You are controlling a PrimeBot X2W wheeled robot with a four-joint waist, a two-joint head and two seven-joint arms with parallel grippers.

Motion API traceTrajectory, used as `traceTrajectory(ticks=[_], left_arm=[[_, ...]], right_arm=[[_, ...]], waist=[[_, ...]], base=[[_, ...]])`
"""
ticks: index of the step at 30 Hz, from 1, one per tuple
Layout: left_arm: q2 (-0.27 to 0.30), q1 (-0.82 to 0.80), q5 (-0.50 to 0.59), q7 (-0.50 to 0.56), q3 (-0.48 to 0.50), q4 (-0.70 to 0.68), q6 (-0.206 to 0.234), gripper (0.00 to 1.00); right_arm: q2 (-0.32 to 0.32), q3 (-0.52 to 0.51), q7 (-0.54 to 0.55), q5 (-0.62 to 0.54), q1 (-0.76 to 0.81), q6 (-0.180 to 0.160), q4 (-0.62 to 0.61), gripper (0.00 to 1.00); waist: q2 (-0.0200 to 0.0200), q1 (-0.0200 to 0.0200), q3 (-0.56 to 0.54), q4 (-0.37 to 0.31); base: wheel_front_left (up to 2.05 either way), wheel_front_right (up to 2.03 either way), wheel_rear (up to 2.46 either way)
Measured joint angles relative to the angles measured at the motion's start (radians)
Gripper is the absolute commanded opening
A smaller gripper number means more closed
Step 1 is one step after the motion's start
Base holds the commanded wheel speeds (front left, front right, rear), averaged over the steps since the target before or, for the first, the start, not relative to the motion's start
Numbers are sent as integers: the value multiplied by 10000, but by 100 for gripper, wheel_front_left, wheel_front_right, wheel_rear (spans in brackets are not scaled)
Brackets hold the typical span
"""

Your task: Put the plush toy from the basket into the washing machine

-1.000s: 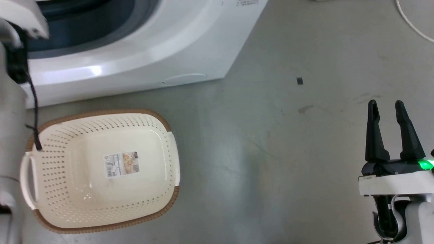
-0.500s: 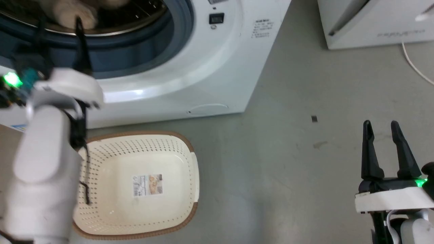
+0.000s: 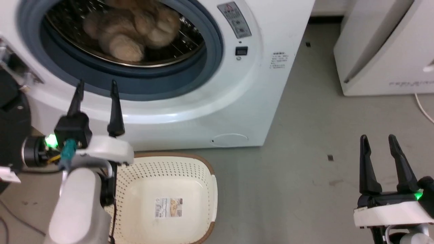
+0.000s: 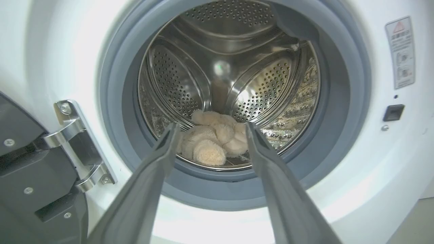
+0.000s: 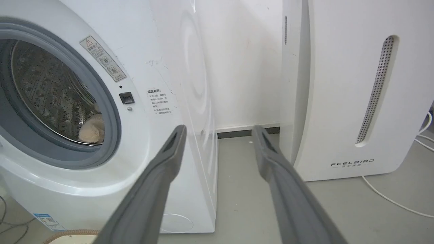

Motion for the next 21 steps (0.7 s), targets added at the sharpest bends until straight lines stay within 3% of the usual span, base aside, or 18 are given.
traceTrajectory(ticks=[14, 21], left_arm=[[-690, 2656, 614, -2, 58, -1691, -357, 100], [-943, 3801, 696, -2, -79, -1770, -441, 100]], right_arm=[[0, 8, 0, -88, 867, 0, -73, 100], [0, -65, -2, -104, 1339, 0, -58, 100]], waist=[[0, 0, -1358, 545], [0, -1, -1875, 713]], base=[[0, 0, 0], [0, 0, 0]])
